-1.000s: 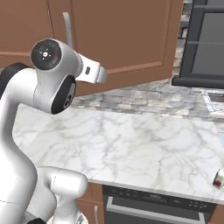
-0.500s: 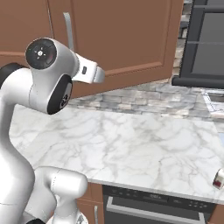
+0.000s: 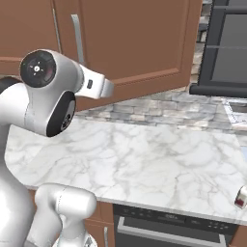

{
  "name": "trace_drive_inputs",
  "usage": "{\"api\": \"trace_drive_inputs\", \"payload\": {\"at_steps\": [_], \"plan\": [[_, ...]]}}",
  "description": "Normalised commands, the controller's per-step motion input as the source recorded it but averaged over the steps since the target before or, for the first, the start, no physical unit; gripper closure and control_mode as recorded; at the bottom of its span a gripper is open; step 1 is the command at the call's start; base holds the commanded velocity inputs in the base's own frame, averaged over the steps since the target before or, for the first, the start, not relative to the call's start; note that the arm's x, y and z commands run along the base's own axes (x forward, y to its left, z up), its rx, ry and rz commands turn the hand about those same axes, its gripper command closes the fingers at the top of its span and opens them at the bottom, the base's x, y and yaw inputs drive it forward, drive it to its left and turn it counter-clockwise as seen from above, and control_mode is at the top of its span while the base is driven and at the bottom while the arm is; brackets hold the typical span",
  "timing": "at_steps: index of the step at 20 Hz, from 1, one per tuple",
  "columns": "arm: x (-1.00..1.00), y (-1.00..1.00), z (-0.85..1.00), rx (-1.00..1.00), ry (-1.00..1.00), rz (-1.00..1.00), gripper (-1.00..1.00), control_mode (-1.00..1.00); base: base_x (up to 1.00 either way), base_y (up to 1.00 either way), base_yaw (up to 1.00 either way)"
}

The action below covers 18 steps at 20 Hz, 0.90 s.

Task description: Open the cabinet. Pick the spray and place it next to the sink. Then close the cabinet.

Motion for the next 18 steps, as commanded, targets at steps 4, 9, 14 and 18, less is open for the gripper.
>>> {"api": "trace_drive_inputs", "payload": {"at_steps": [4,9,14,18], "plan": [[-0.52,0.43,0.00,0.00,-0.03,0.07,-1.00,-1.00,0.00,0.00,0.00],[-0.43,0.80,0.00,-0.02,-0.04,0.17,-1.00,-1.00,0.00,0.00,0.00],[-0.33,0.66,0.00,-0.10,-0.01,0.14,-1.00,-1.00,0.00,0.00,0.00],[-0.03,0.56,0.00,-0.25,0.02,0.04,-1.00,-1.00,0.00,0.00,0.00]]}}
